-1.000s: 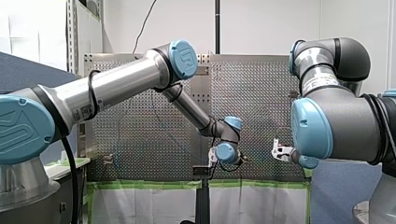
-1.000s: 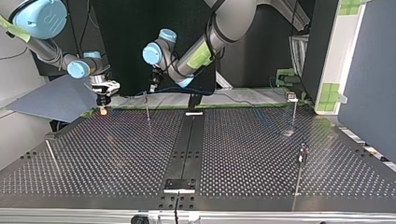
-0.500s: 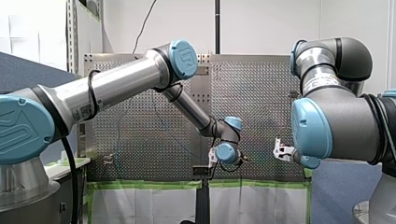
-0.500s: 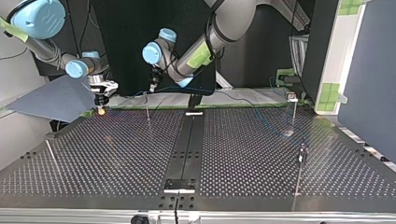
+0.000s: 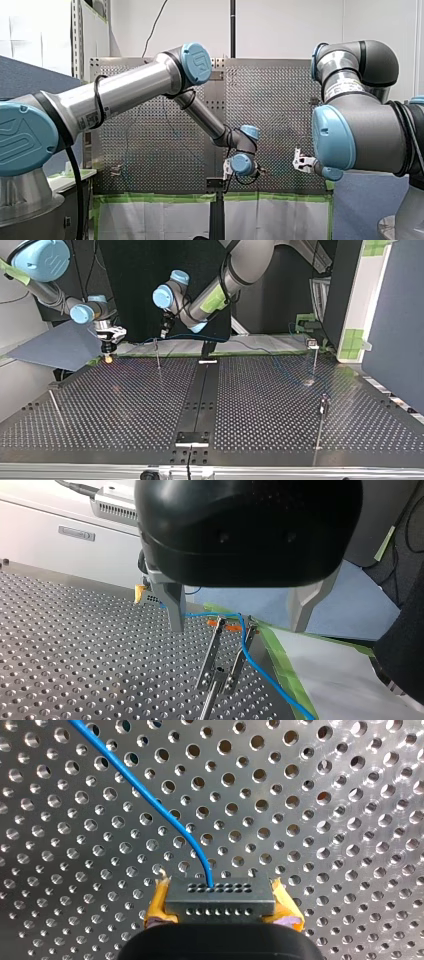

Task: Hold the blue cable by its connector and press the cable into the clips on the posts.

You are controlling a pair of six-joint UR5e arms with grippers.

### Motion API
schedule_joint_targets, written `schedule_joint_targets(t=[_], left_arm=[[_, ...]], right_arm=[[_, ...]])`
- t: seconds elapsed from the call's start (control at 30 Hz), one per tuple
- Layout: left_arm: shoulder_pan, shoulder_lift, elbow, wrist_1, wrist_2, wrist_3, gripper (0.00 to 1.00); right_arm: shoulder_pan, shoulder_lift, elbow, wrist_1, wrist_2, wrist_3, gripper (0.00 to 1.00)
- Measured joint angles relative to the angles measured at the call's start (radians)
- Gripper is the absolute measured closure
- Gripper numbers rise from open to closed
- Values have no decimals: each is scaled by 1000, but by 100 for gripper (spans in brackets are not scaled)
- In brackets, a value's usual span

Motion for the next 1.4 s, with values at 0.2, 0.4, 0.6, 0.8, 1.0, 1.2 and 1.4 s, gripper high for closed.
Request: schedule_joint_targets(t=[0.2, 0.4, 0.6, 0.8, 1.0, 1.2, 1.4], left_arm=[[0, 0, -1, 0, 1, 0, 0], [0, 0, -1, 0, 0, 0, 0], [0, 0, -1, 0, 0, 0, 0], [-1, 0, -1, 0, 0, 0, 0], [0, 0, -1, -2, -1, 1, 0], [1, 1, 0, -10, 0, 1, 0], [5, 1, 39, -66, -1, 21, 0]], right_arm=[[0, 0, 0, 0, 0, 1, 100], [0, 0, 0, -1, -1, 1, 100], [1, 0, 0, -1, -3, 1, 100], [2, 0, 0, -2, -3, 1, 100], [3, 0, 0, -2, -3, 1, 100], [3, 0, 0, -2, -4, 1, 100], [8, 1, 1, 1, -2, -5, 100]])
